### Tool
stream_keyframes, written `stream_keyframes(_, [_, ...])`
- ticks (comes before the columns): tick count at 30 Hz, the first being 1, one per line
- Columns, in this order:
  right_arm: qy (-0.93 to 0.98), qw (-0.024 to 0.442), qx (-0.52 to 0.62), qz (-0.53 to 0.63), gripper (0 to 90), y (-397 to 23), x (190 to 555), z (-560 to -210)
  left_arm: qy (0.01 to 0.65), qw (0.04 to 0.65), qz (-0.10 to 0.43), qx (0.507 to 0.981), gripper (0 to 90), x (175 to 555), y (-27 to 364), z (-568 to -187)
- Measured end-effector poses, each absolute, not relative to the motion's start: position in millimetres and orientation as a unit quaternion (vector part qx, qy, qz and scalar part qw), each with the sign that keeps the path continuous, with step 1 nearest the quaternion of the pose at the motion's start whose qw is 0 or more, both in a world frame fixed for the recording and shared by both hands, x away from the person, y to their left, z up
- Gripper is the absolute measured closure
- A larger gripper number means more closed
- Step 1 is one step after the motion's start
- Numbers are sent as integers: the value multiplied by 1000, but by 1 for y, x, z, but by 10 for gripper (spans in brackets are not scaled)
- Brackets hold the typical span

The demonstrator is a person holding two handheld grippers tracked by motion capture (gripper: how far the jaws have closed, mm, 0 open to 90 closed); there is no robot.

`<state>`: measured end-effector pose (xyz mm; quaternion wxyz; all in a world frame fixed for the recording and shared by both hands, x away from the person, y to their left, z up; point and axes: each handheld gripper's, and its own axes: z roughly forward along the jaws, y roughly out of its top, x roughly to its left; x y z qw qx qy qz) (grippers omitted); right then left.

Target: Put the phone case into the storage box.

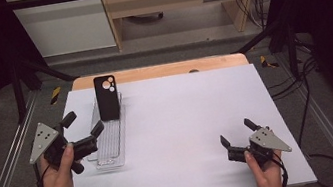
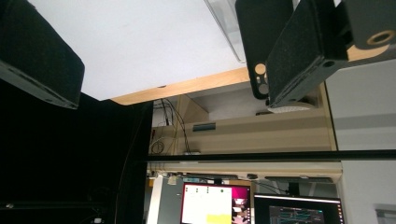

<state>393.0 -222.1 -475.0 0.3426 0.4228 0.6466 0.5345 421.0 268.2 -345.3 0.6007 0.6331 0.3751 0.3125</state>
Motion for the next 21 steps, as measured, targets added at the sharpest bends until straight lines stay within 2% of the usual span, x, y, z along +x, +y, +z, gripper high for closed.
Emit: stream_keyframes(21, [649, 342, 421, 534, 29, -221, 393, -475, 374, 605, 314, 629, 39, 410, 272, -362])
